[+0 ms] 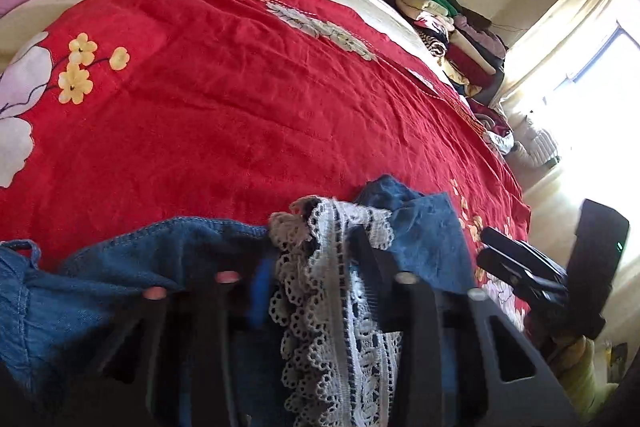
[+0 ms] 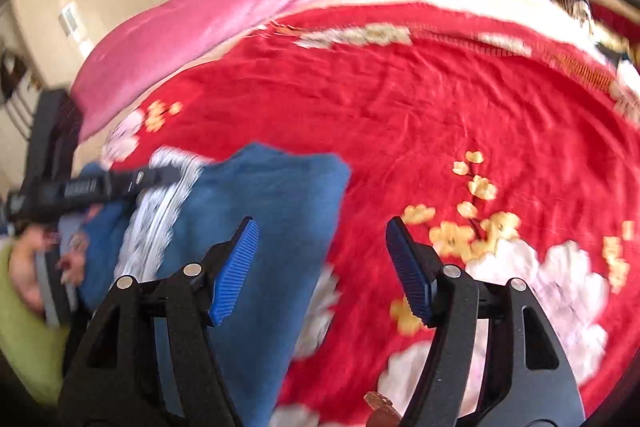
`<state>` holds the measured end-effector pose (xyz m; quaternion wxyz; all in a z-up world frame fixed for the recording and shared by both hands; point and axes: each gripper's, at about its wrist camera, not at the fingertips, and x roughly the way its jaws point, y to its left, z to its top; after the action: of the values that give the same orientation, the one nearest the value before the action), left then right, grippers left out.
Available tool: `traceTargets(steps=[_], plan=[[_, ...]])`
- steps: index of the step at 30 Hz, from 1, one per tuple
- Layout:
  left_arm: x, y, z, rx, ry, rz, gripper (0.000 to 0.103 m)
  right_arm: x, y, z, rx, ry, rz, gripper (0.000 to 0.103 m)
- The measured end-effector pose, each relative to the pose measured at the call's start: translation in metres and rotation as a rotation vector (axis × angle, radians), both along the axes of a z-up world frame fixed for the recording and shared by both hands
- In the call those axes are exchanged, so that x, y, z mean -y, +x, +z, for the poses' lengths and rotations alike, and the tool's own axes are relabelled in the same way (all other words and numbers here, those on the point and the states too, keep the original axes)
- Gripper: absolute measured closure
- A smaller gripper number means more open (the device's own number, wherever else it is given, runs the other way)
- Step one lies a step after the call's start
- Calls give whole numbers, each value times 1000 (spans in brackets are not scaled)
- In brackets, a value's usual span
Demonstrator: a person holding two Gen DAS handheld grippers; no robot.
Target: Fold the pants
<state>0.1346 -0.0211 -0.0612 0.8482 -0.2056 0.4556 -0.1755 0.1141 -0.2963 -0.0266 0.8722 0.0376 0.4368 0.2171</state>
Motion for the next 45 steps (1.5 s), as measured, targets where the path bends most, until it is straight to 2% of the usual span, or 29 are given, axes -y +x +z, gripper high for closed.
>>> traceTargets(steps=[1,2,3,4,6,7,9,10,14,16,19,21,22,26,28,36,41,45], plan=[[0,1,1,2,-12,-6,82,1,7,-5,-18,19,-13,44],[1,0,3,6,-12,-8,82,2,18,-12,-51,42,-28,44],[3,-1,8,23,-1,-14,82,0,21,-17,-77,65,-12,49],[4,-3,13,45,11,-26,82,-3,27,-23,-112,104,20,72],[9,-4,21,82,42,-41,82,-11,29,-30,-147,143,68,89],[11,-2,21,86,59,-44,82,-13,26,-30,-121,134,68,94],[13,4,10,59,106,-38,82,-11,23,-28,-96,139,48,95],[13,7,2,34,119,-33,79,-8,22,-30,-93,142,30,95],[10,8,-9,14,114,-21,74,-10,19,-37,-82,78,11,91],[8,2,-2,25,134,-18,66,-11,15,-31,-61,55,9,82],[4,-11,8,42,155,-15,59,-4,3,-15,-13,52,-1,66],[2,-24,15,61,186,-7,47,6,-10,-5,13,64,-8,61],[1,-29,17,68,201,-5,45,10,-15,-2,19,71,-11,58],[-3,-53,24,90,222,-4,45,22,-40,6,27,78,-9,54],[-4,-67,25,96,223,-8,35,24,-49,8,29,71,-5,52],[-14,-116,25,60,92,-26,33,25,-89,7,5,55,34,44],[-13,-135,21,19,60,-27,33,19,-106,-4,-38,56,66,44],[-3,-146,12,-35,13,-74,33,15,-112,-9,-59,64,80,42]])
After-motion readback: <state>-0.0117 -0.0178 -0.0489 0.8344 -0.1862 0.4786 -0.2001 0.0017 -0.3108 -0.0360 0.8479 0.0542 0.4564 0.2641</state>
